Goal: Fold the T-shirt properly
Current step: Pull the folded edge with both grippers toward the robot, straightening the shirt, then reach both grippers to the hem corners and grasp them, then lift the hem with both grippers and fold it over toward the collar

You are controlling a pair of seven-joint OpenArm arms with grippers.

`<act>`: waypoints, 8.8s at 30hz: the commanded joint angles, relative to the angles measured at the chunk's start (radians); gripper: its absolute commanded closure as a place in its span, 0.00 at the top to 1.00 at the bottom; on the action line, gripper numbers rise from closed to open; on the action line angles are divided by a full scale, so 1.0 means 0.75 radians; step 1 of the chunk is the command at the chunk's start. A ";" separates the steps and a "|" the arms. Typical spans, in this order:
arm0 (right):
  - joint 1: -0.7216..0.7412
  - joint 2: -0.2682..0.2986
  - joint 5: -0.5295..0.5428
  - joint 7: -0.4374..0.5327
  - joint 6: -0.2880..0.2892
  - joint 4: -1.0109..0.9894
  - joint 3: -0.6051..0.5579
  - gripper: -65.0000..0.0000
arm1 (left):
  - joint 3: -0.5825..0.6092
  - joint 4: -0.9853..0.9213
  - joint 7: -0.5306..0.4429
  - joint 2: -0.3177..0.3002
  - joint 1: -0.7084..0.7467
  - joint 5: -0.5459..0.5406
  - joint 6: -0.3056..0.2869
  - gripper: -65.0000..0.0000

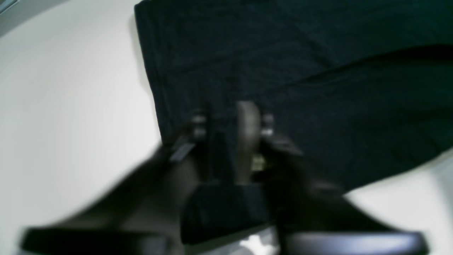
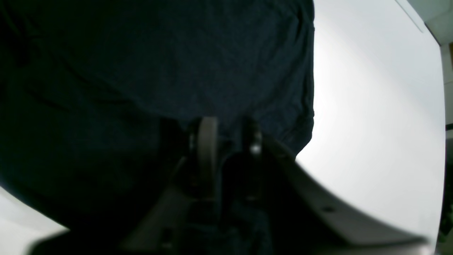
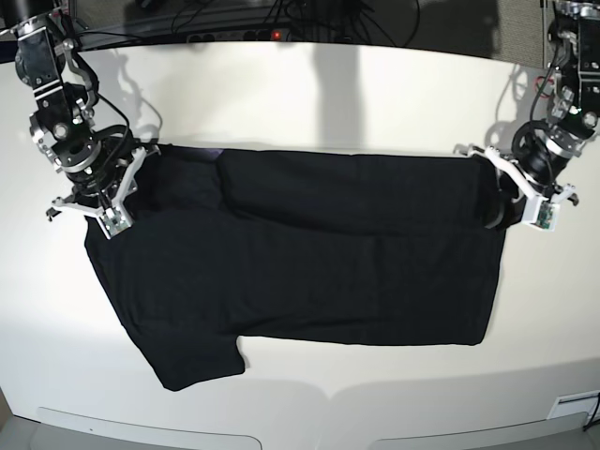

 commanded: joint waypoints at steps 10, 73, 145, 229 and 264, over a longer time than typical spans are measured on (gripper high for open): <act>-0.068 -0.135 0.052 0.015 -0.014 0.001 0.057 0.00 | -0.008 -0.042 -0.138 0.153 -0.019 0.038 0.017 0.00; -0.563 -0.186 -0.103 0.230 -0.014 -0.106 0.167 0.00 | -0.122 0.192 0.467 0.106 0.148 -0.228 -0.110 0.00; -0.684 -0.153 -0.252 0.104 0.015 0.324 0.316 0.00 | -0.123 0.424 0.365 -0.163 0.363 -0.078 0.052 0.00; 1.423 -0.323 0.145 -0.251 0.358 -1.666 -0.217 0.29 | -0.119 -1.492 0.389 -0.027 -1.064 -0.384 -0.338 0.00; 1.341 -0.359 0.052 -0.145 0.416 -1.764 -0.217 0.00 | -0.119 -1.492 0.366 -0.026 -1.065 -0.385 -0.338 0.00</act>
